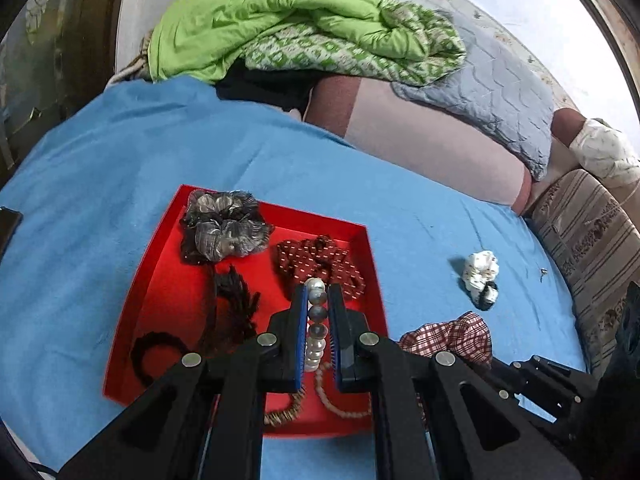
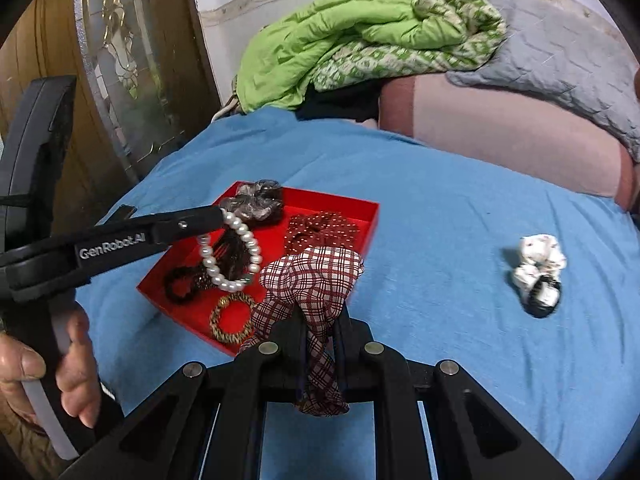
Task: Organize jewelry
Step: 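Carry the pearl bracelet and plaid scrunchie over the red tray, then open both tools to release the bracelet and scrunchie into the tray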
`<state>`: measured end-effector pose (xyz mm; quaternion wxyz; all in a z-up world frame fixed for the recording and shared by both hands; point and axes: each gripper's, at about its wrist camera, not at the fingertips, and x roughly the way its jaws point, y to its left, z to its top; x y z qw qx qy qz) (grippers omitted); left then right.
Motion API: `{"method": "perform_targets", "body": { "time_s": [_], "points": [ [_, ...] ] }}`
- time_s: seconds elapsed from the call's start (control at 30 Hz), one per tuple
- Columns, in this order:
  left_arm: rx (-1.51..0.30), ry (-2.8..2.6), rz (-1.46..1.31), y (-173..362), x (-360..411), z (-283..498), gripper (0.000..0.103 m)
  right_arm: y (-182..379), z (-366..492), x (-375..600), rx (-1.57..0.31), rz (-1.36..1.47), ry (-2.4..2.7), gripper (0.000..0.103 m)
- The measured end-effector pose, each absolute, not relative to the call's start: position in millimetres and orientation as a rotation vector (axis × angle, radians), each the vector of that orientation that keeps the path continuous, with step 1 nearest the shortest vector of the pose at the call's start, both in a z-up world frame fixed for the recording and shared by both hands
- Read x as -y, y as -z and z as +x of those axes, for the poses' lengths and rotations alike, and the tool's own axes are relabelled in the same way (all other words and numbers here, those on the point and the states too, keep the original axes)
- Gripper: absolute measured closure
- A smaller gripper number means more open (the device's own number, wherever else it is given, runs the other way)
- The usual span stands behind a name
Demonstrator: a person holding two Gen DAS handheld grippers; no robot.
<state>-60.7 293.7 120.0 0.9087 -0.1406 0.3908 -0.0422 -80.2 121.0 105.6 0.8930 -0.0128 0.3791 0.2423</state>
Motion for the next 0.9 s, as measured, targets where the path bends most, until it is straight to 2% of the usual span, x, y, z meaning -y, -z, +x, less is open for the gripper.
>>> {"method": "perform_targets", "body": {
  "time_s": [0.37,0.73,0.77,0.83,0.9],
  "points": [
    [-0.882,0.086,-0.402,-81.6,-327.4,-31.3,0.094,-69.1,-30.5,-162.9,-0.867,-0.044,-0.498,0.090],
    [-0.852,0.100,-0.403,-82.1,-327.6,-35.1,0.091,-48.1,-11.5,-171.2,-0.905,-0.049,-0.482,0.090],
    [-0.846,0.103,-0.405,-83.2,-327.2,-35.7,0.089,-48.0,-10.6,-170.0,-0.905,-0.043,-0.482,0.086],
    [-0.824,0.108,-0.408,-86.1,-327.3,-39.0,0.077,-48.8,-9.5,-167.5,-0.901,-0.032,-0.480,0.078],
    [-0.806,0.109,-0.408,-88.8,-326.8,-41.7,0.073,-51.4,-9.0,-164.3,-0.889,-0.021,-0.478,0.067]
  ]
}}
